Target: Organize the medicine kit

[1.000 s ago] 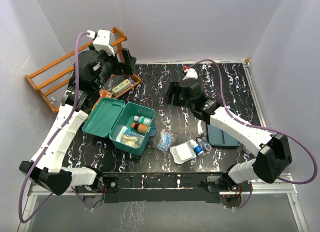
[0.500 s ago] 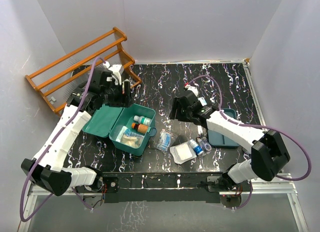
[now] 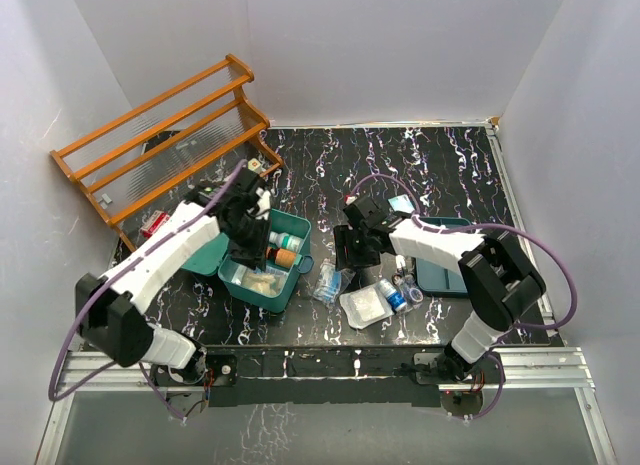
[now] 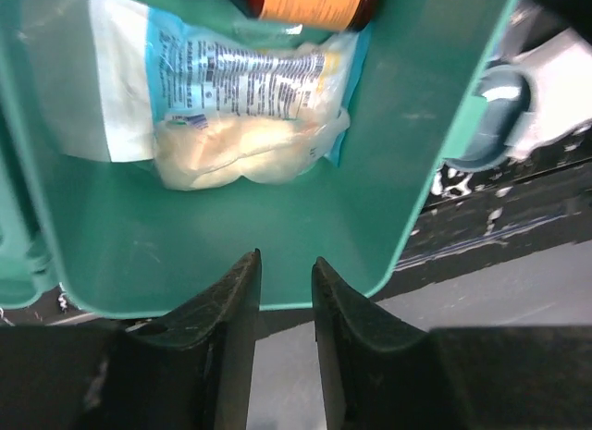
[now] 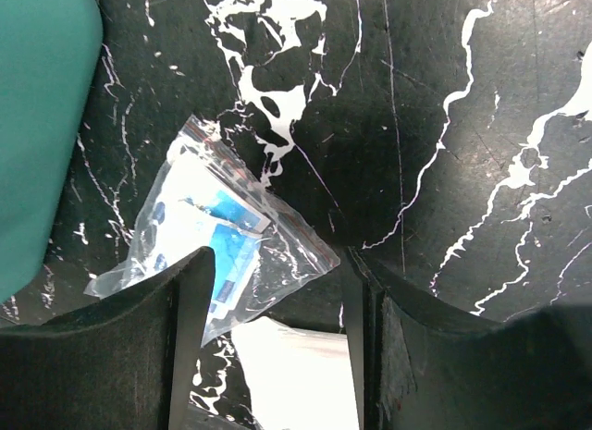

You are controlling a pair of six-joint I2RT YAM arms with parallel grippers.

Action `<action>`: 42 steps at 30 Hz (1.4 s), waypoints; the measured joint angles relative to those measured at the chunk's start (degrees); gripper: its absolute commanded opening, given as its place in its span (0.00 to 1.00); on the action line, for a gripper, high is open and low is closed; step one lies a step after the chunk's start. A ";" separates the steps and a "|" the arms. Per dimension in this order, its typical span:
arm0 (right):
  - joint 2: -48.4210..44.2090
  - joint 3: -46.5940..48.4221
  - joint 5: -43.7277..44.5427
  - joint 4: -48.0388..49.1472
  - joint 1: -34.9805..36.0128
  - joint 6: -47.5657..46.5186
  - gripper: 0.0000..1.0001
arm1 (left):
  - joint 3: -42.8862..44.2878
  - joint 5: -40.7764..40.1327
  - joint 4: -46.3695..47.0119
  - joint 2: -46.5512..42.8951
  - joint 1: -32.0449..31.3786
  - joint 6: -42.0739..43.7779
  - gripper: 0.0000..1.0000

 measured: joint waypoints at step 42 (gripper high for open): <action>4.26 2.47 2.32 -2.16 -5.05 -10.99 0.53 | -6.38 -13.94 14.19 17.22 -4.13 -0.61 0.39</action>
